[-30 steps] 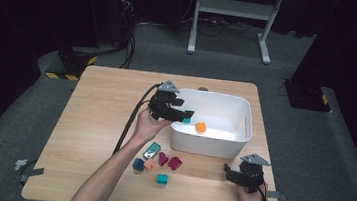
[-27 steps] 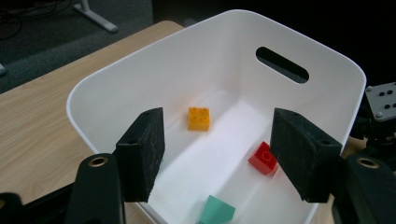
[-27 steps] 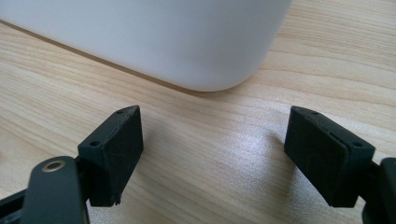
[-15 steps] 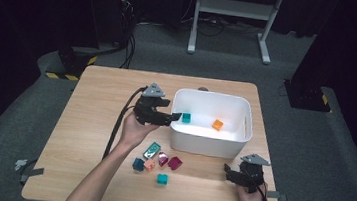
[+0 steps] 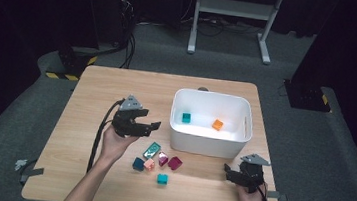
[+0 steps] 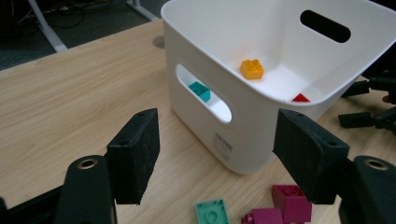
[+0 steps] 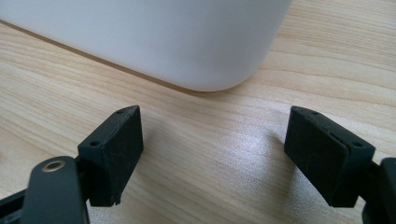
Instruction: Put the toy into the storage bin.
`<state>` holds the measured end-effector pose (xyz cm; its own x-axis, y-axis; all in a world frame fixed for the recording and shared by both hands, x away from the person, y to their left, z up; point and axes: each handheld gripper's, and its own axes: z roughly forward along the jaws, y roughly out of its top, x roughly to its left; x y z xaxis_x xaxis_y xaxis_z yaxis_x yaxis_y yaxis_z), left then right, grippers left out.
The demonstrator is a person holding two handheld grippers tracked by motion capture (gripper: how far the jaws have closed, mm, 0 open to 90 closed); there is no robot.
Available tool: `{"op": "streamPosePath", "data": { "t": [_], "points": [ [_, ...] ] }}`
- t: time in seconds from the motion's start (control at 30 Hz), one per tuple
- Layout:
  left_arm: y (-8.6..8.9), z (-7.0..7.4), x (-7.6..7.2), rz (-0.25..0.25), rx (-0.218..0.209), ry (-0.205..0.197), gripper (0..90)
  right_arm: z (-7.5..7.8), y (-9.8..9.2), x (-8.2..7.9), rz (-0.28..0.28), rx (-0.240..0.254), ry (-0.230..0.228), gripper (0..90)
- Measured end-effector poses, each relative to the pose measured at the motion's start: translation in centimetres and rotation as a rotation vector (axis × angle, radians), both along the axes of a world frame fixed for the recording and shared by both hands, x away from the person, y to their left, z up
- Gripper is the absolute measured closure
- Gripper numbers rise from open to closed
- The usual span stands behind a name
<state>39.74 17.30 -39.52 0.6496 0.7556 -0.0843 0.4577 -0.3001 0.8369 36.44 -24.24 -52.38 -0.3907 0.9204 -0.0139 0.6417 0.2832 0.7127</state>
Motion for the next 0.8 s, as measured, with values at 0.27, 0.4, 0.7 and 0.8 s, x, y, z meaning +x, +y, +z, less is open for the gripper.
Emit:
{"op": "streamPosePath", "data": {
  "t": [0.27,0.4,0.7,0.8],
  "points": [
    [0.8,-2.6,-1.5,0.026,0.021,0.037,31.4,0.0,0.0,0.0,0.000,0.000,0.000,19.3],
    [0.9,-4.2,-1.7,0.043,0.054,0.058,31.7,0.0,0.0,0.0,0.000,0.000,0.000,19.3],
    [0.7,-7.5,-1.3,0.051,0.084,0.127,40.8,0.0,0.0,0.0,0.000,-0.001,-0.001,19.3],
    [0.7,-8.2,-1.0,0.043,0.093,0.149,45.4,0.0,0.0,0.0,0.000,0.000,0.000,19.3]
  ]
}}
